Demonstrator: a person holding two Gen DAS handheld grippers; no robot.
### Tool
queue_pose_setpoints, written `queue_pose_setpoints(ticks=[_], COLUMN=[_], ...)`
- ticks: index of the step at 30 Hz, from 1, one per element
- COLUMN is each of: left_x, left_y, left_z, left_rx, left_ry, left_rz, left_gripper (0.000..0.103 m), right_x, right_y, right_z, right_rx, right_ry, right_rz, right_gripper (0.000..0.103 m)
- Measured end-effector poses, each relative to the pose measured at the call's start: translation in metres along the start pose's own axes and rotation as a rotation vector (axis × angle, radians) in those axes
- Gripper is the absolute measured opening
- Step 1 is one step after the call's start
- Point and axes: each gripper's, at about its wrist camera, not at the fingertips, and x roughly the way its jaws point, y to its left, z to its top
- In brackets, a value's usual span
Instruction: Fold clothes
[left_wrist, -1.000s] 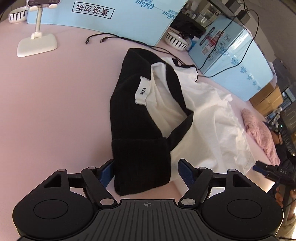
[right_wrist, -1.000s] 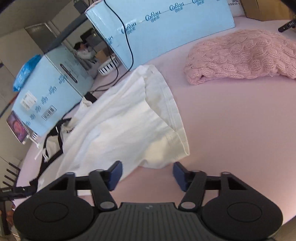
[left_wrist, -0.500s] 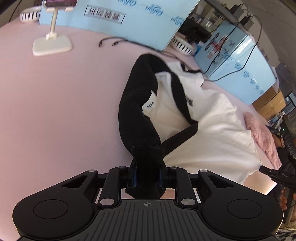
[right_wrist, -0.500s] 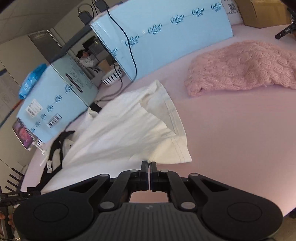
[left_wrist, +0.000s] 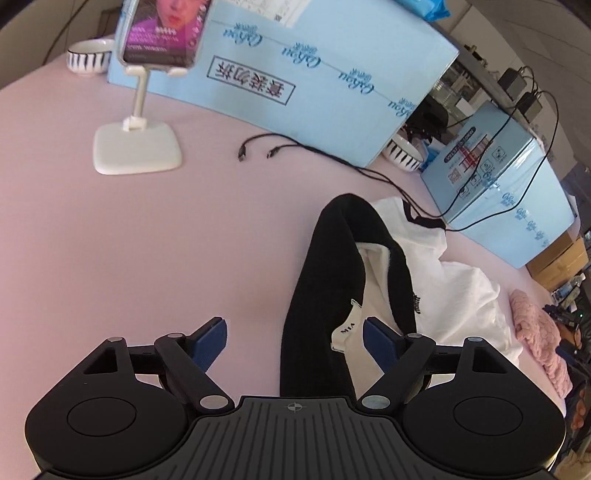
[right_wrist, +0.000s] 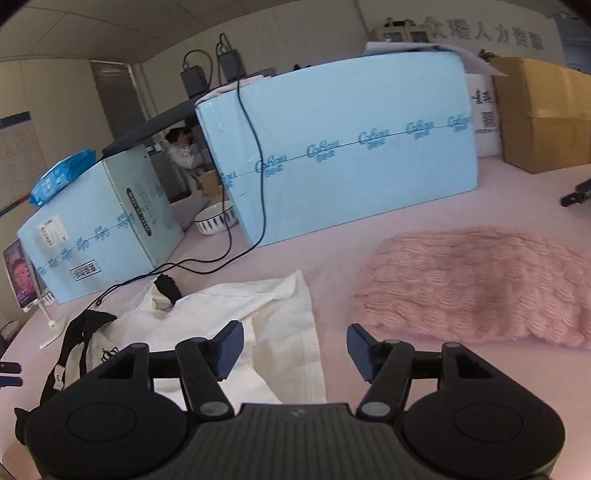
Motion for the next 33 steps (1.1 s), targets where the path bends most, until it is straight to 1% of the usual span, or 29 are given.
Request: queue_pose_setpoints(ticks=[2,3,4,5,6,9,11,13,14,15,16,17,18,19,21,23,24,25,26,27,28,29,30,31,32,33], left_x=[0.019,0.028,0.036,0.041,0.044,0.056,0.064,0.072,0.075,0.079,0.081,0.083,0.085,0.086,0.089,0.09,0.091,0.093,0.099,0.105,0.112,0.115,0.114,0.111,0.106,0.096], left_y=[-0.005,-0.008,-0.01,-0.013,-0.017,-0.027,-0.034,-0.04,-0.043,-0.046,-0.049,-0.051,-0.053,-0.053,-0.052,-0.049,-0.047,-0.046,-0.043,-0.04,-0.036,-0.034,-0.031,-0.028,-0.025,-0.022], left_z=[0.003,0.005,0.007,0.008,0.009,0.013,0.017,0.022,0.023,0.025,0.026,0.027,0.029,0.031,0.035,0.043,0.048,0.052,0.055,0.058,0.061,0.063,0.066,0.069,0.071,0.07], left_rx=[0.03,0.036,0.044,0.056,0.079,0.127,0.151,0.174,0.184,0.194,0.201,0.207,0.209,0.195,0.166,0.119,0.105,0.095,0.074,0.053,0.038,0.043,0.043,0.021,-0.003,-0.036], left_ry=[0.014,0.022,0.024,0.011,0.0,-0.015,-0.026,-0.029,-0.028,-0.028,-0.029,-0.031,-0.035,-0.037,-0.042,-0.053,-0.071,-0.085,-0.083,-0.076,-0.063,-0.073,-0.08,-0.079,-0.085,-0.112], left_rz=[-0.001,-0.005,-0.006,-0.001,0.006,0.021,0.028,0.031,0.026,0.021,0.022,0.027,0.04,0.042,0.043,0.028,0.018,0.02,0.019,0.014,-0.005,-0.039,-0.067,-0.075,-0.075,-0.049], left_gripper=[0.083,0.083,0.083,0.083,0.083,0.083,0.082,0.081,0.081,0.074,0.061,0.052,0.037,0.028,0.018,0.017,0.017,0.017,0.017,0.021,0.025,0.031,0.048,0.068,0.078,0.084], right_x=[0.026,0.047,0.054,0.072,0.087,0.12,0.14,0.159,0.163,0.166,0.17,0.172,0.174,0.175,0.172,0.164,0.16,0.156,0.159,0.168,0.181,0.187,0.192,0.19,0.187,0.176], right_y=[0.004,0.005,0.005,0.003,0.001,-0.001,-0.003,-0.004,-0.004,-0.001,0.003,0.005,0.005,0.005,0.008,0.008,0.007,0.005,0.003,0.001,0.002,0.003,0.005,0.008,0.011,0.01], right_z=[0.01,0.016,0.018,0.023,0.027,0.034,0.037,0.037,0.037,0.037,0.039,0.04,0.04,0.039,0.04,0.046,0.049,0.052,0.055,0.055,0.054,0.05,0.047,0.047,0.047,0.048], right_rx=[-0.029,-0.046,-0.045,-0.028,-0.007,0.002,0.027,0.06,0.067,0.065,0.048,0.041,0.049,0.057,0.043,0.054,0.067,0.079,0.092,0.093,0.068,0.028,-0.01,-0.031,-0.05,-0.032], right_ry=[0.025,0.043,0.054,0.079,0.095,0.106,0.139,0.182,0.181,0.165,0.166,0.175,0.173,0.172,0.144,0.078,0.045,0.015,0.01,0.033,0.081,0.084,0.086,0.081,0.073,0.05], right_rz=[0.0,0.007,0.008,-0.002,-0.032,-0.08,-0.057,-0.014,-0.016,-0.035,-0.056,-0.059,-0.06,-0.061,-0.081,-0.097,-0.103,-0.109,-0.123,-0.152,-0.183,-0.196,-0.209,-0.22,-0.228,-0.201], right_gripper=[0.071,0.073,0.076,0.077,0.077,0.077,0.076,0.072,0.07,0.057,0.029,0.012,0.01,0.009,0.008,0.008,0.008,0.008,0.008,0.01,0.015,0.017,0.023,0.033,0.039,0.05])
